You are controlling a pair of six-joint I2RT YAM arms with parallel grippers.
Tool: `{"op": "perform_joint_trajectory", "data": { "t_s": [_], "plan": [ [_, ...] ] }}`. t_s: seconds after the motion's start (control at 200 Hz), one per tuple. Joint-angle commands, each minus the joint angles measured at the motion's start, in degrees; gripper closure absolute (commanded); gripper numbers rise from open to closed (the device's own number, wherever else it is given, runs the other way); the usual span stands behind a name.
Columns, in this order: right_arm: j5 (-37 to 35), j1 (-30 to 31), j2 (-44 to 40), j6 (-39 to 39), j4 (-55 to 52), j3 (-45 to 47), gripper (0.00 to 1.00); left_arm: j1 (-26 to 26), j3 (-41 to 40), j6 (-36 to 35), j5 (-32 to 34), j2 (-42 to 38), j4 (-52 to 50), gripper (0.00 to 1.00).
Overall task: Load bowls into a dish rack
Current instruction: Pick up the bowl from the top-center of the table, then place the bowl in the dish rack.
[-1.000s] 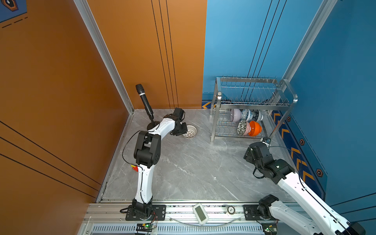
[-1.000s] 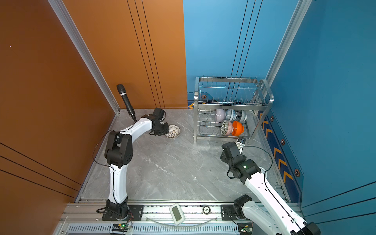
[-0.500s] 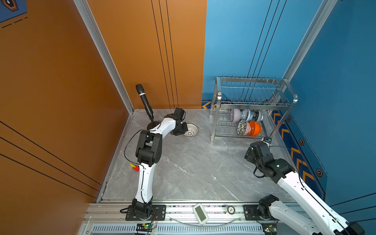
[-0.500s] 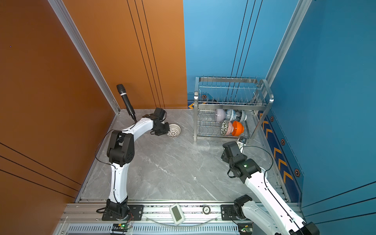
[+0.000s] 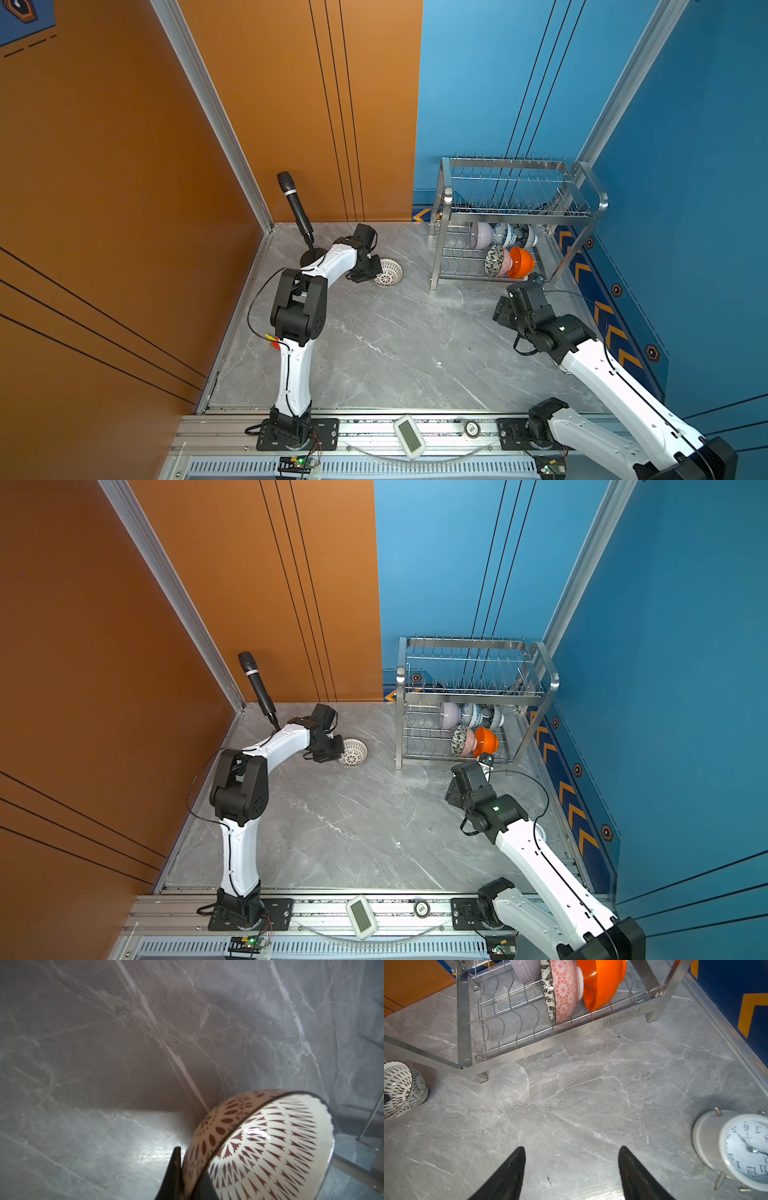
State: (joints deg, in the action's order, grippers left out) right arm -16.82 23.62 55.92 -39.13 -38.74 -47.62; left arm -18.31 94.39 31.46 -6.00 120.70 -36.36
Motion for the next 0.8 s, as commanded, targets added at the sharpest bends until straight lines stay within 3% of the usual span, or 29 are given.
{"op": "perform_joint_trajectory", "data": {
  "t_s": [0.0, 0.476, 0.796],
  "plan": [
    [3.34, 1.24, 2.05, 1.51, 1.97, -2.84, 0.3, -1.96, -2.05, -0.49, -1.05, -5.35, -0.71, 1.0],
    [8.95, 9.82, 10.3, 1.88, 5.57, -7.63, 0.36, -10.2, -12.88, -2.56, -3.03, -16.55, -0.62, 1.0],
    [17.06, 13.01, 15.61, 0.67, 9.89, -8.76, 0.39, -14.12, -16.85, -3.65, -6.12, -21.03, 0.32, 1.0]
  ]
}}
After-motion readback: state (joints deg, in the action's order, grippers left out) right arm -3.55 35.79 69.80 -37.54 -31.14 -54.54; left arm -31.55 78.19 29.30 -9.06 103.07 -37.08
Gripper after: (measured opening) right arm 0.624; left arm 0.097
